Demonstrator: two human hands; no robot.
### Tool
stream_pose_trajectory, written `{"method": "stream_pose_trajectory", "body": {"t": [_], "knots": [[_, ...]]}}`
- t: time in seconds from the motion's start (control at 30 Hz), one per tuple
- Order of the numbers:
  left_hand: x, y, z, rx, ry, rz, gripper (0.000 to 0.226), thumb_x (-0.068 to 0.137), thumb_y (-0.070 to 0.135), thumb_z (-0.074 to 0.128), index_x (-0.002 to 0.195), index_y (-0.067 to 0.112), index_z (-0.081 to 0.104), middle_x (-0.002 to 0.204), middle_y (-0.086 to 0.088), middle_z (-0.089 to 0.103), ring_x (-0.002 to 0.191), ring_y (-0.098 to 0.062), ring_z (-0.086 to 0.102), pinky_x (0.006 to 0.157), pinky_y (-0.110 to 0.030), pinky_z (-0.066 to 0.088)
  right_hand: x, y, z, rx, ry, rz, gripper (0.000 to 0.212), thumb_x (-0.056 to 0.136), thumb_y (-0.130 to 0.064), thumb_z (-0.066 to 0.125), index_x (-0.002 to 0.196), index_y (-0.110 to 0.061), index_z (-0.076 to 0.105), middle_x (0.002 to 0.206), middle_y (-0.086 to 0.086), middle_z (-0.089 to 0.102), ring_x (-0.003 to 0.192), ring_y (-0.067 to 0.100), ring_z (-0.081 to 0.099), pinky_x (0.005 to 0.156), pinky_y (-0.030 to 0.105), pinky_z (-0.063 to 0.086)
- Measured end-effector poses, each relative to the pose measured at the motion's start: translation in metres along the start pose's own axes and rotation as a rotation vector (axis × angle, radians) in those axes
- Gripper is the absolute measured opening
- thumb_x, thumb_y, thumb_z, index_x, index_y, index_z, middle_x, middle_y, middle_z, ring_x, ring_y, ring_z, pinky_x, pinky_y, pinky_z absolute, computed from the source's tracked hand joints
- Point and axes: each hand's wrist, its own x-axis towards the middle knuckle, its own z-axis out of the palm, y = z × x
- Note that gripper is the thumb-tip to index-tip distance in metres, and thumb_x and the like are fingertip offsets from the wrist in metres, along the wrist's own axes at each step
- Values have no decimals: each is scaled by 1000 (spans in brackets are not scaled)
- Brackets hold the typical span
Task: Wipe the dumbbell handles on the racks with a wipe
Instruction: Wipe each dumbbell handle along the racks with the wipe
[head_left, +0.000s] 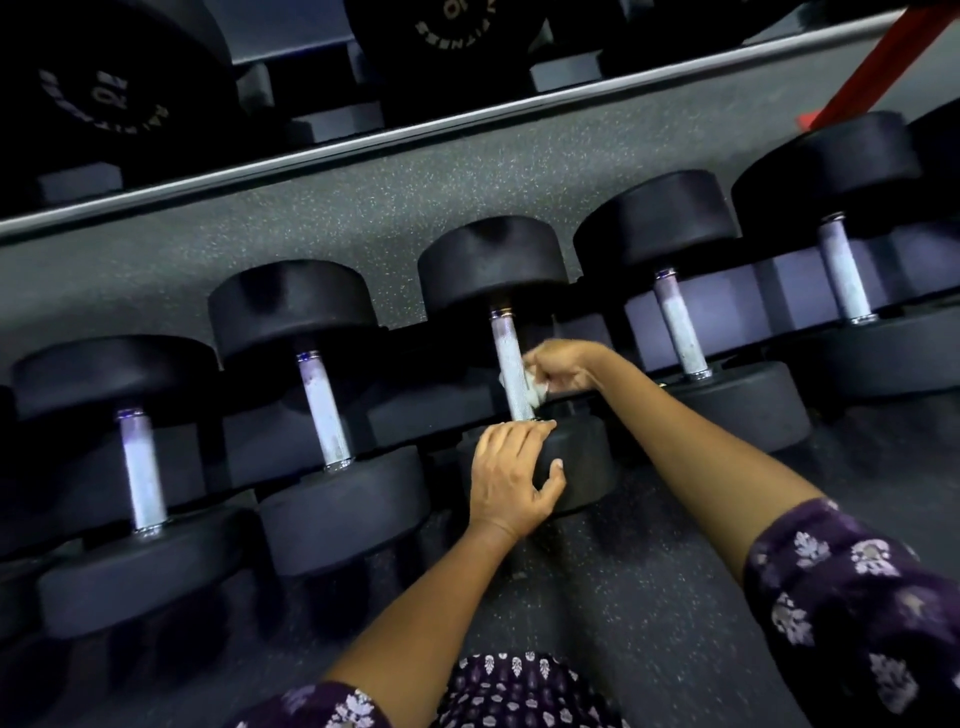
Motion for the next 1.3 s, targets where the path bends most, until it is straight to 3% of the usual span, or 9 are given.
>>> {"method": "stream_pose_trajectory", "body": {"t": [0.1,0.27,0.43,0.6,0.7,0.77,0.87,1.07,1.3], "knots": [[0,1,0,-3,-12,-8,40,83,33,49,109,9,68,103,-1,68,95,-16,58,93,-31,40,-9,12,-9,-71,-106,66,42,86,17,22,101,-4,56,72,4,59,64,8,57,54,15,48],[2,0,-1,-20,-25,-22,40,84,32,50,111,9,67,106,-1,68,97,-17,59,92,-33,42,14,-16,0,329,208,-121,31,93,6,31,74,-8,51,60,6,50,48,11,49,50,20,45],[-1,-1,0,-22,-28,-16,40,82,32,51,110,9,68,105,-2,68,95,-19,60,92,-33,42,-8,22,8,88,324,-107,23,83,11,50,100,7,65,55,1,55,49,8,50,44,19,44],[2,-1,0,-25,-11,-6,40,83,32,50,110,8,67,104,-2,68,95,-19,59,92,-33,42,-17,8,12,-12,667,-368,14,73,4,72,87,0,73,36,-17,53,33,-7,46,36,9,40],[2,-2,0,-26,-5,3,40,84,32,50,110,8,67,104,-3,68,95,-18,59,91,-32,41,-18,-6,22,-77,770,-459,12,75,-5,72,87,-6,75,64,-8,70,51,-8,58,48,11,45],[1,-1,0,-29,-4,-2,40,84,32,50,110,8,68,103,-2,68,95,-18,59,91,-31,40,-17,6,22,-287,832,-432,13,75,-10,70,85,-13,76,82,6,74,75,13,67,67,26,53],[0,-2,0,-30,-7,-6,40,83,33,50,109,9,68,103,-1,68,95,-17,59,92,-30,39,-26,21,18,-410,714,-489,23,74,6,59,82,-7,75,82,9,73,73,14,66,72,29,54],[2,-2,-1,-36,3,1,39,82,33,51,108,9,69,102,0,68,95,-16,59,91,-29,38,-37,-2,20,379,476,-545,27,82,18,51,71,-4,63,63,-2,66,57,4,64,59,15,54],[2,-2,1,-36,13,3,40,81,33,51,107,9,69,101,-2,68,93,-16,58,90,-29,39,-25,15,34,-418,795,-560,22,73,-13,76,65,1,60,70,10,60,64,14,50,63,23,38]]}}
